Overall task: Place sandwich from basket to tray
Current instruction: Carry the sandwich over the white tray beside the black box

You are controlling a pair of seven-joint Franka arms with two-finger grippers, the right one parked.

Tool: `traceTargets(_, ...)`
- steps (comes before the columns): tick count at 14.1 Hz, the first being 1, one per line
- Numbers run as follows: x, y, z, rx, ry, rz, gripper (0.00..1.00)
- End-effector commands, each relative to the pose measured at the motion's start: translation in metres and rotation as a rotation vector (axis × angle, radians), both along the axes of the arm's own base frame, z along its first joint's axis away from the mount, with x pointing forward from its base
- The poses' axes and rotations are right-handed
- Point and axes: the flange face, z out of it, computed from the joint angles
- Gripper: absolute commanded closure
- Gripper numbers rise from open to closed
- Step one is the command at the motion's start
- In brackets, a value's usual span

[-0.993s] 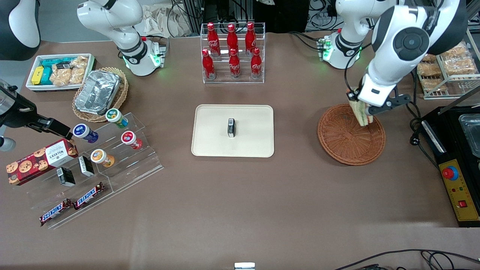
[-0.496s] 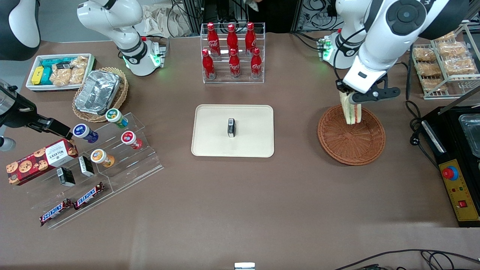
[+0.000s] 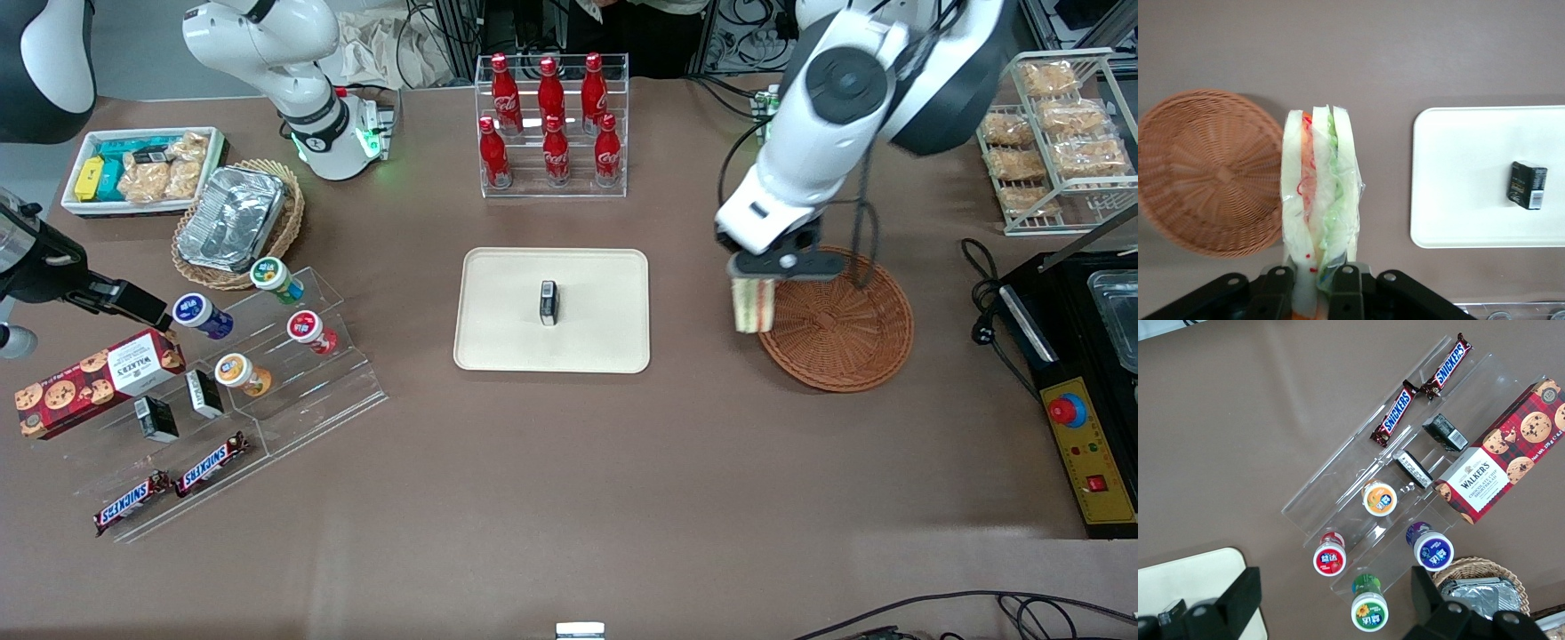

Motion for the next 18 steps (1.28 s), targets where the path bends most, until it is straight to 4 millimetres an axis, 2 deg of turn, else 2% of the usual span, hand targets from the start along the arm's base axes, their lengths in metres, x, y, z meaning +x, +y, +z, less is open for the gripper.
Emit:
traceTargets(1, 0.001, -0.041, -0.014, -0.03, 0.0, 0.007, 1.0)
traceTargets(2, 0.003, -0.052, -0.021, -0.05, -0.024, 0.046, 1.0)
traceTargets(4, -0.012, -0.085, -0.039, -0.066, -0.033, 0.06, 1.0)
traceTargets(6, -0.021, -0.115, -0.065, -0.074, -0.037, 0.068, 1.0)
traceTargets(9, -0.039, -0.146, -0.114, -0.075, -0.012, 0.029, 1.0)
traceTargets(14, -0.053, -0.159, -0.187, -0.039, 0.005, -0.033, 1.0)
traceTargets(16, -0.053, -0.165, -0.205, -0.054, 0.003, -0.037, 1.0)
traceTargets(18, -0.054, -0.165, -0.213, -0.045, 0.005, -0.048, 1.0)
